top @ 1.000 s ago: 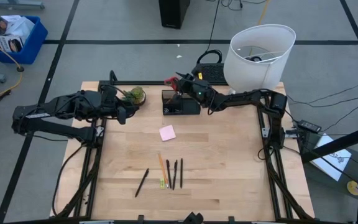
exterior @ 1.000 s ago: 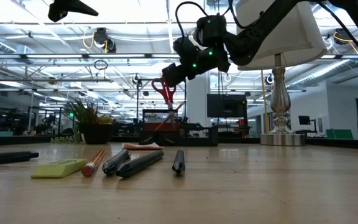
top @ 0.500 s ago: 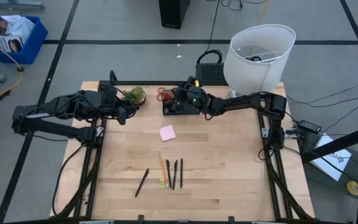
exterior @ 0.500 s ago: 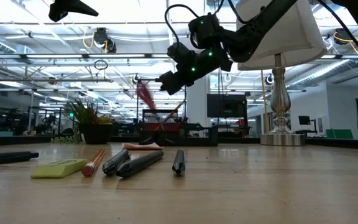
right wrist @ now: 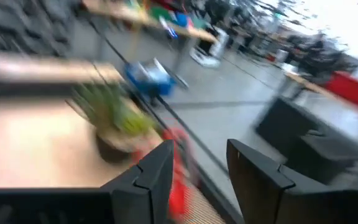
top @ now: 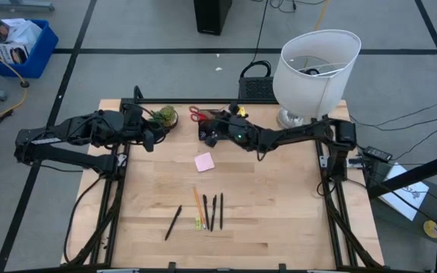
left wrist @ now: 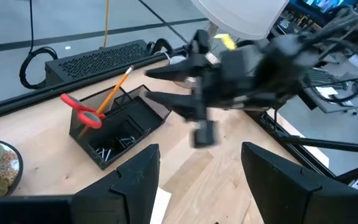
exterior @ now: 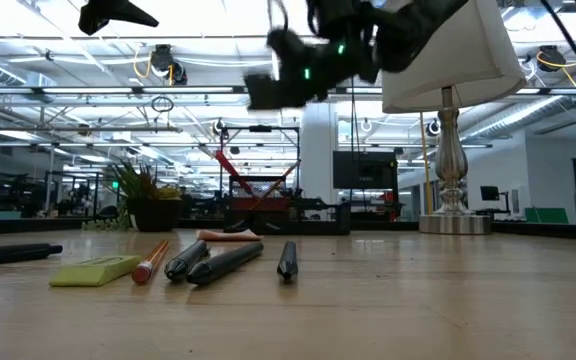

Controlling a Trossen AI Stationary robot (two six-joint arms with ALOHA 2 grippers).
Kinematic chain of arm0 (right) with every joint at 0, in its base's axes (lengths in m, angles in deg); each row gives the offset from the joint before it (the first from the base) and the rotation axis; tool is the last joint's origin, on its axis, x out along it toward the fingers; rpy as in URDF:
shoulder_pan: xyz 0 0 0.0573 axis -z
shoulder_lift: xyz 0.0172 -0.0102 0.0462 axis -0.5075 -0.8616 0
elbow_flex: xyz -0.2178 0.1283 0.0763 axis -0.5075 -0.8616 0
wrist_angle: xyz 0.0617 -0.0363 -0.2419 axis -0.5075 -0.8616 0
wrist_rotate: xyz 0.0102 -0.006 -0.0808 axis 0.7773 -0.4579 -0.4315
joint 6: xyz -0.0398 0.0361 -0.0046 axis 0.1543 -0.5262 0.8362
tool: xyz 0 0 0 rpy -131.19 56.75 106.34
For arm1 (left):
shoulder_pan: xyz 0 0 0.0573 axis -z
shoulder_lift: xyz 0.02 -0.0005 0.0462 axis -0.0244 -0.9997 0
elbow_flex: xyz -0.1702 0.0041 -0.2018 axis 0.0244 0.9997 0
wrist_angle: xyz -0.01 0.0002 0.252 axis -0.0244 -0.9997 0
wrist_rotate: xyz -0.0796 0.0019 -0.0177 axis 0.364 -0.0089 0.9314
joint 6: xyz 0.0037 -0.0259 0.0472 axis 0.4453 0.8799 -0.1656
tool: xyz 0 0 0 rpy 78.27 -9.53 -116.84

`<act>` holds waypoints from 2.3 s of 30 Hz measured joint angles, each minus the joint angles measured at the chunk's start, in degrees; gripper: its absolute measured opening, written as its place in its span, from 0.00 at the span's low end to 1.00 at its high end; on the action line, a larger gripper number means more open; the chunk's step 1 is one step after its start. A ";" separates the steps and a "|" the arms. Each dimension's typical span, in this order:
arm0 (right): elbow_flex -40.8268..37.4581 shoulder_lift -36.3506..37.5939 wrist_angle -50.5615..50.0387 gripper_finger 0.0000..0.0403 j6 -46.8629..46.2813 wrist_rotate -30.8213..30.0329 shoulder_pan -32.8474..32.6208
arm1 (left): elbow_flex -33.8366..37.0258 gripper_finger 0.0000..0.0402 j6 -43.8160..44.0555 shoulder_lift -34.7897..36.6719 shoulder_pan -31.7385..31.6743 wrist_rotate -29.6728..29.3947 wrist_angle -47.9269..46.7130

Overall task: Pick and place office supplies into organizer
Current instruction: Put the black pen into the black desk organizer

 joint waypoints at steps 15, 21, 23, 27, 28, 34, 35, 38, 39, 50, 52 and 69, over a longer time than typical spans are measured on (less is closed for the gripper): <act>0.00 7.89 -24.12 0.33 -37.35 6.10 -8.20 | 0.00 0.58 -3.74 0.02 -0.02 0.01 -0.02; 0.00 7.87 -28.88 0.32 -54.76 11.25 -12.86 | 0.00 0.58 -4.51 0.01 0.05 1.69 -1.14; 0.00 7.88 -30.60 0.31 -59.68 11.36 -14.16 | 0.00 0.58 -4.55 0.00 0.05 3.62 -1.35; 0.00 7.85 -32.88 0.30 -67.94 16.21 -16.37 | 0.00 0.58 -4.13 0.00 0.05 8.35 -2.40; 0.00 7.89 -34.28 0.29 -69.92 17.14 -17.05 | 0.00 0.58 -4.13 0.00 0.05 9.29 -2.64; -0.02 7.83 -46.04 0.27 -84.34 19.47 -21.93 | 0.00 0.58 -3.00 0.00 0.07 10.65 -3.52; -0.02 7.85 -48.12 0.27 -87.40 20.17 -22.81 | 0.00 0.58 -2.74 0.00 0.11 10.67 -3.54; -0.03 7.83 -53.26 0.25 -95.25 20.97 -25.86 | 0.02 0.58 -2.06 0.00 1.00 10.63 -4.46; -0.04 7.83 -53.89 0.24 -97.84 21.73 -26.63 | 0.05 0.58 -2.18 0.00 1.36 10.60 -4.63; 4.04 7.83 -47.39 0.17 -105.78 23.07 -29.64 | 4.27 0.58 -2.57 0.00 2.93 10.14 -4.33; 5.25 7.83 -46.46 0.15 -105.21 22.98 -29.47 | 5.46 0.58 -1.51 0.01 2.93 10.07 -3.64; 25.06 -4.63 -63.29 0.08 -95.90 24.60 -26.34 | 9.46 0.58 0.17 0.03 2.92 10.56 0.05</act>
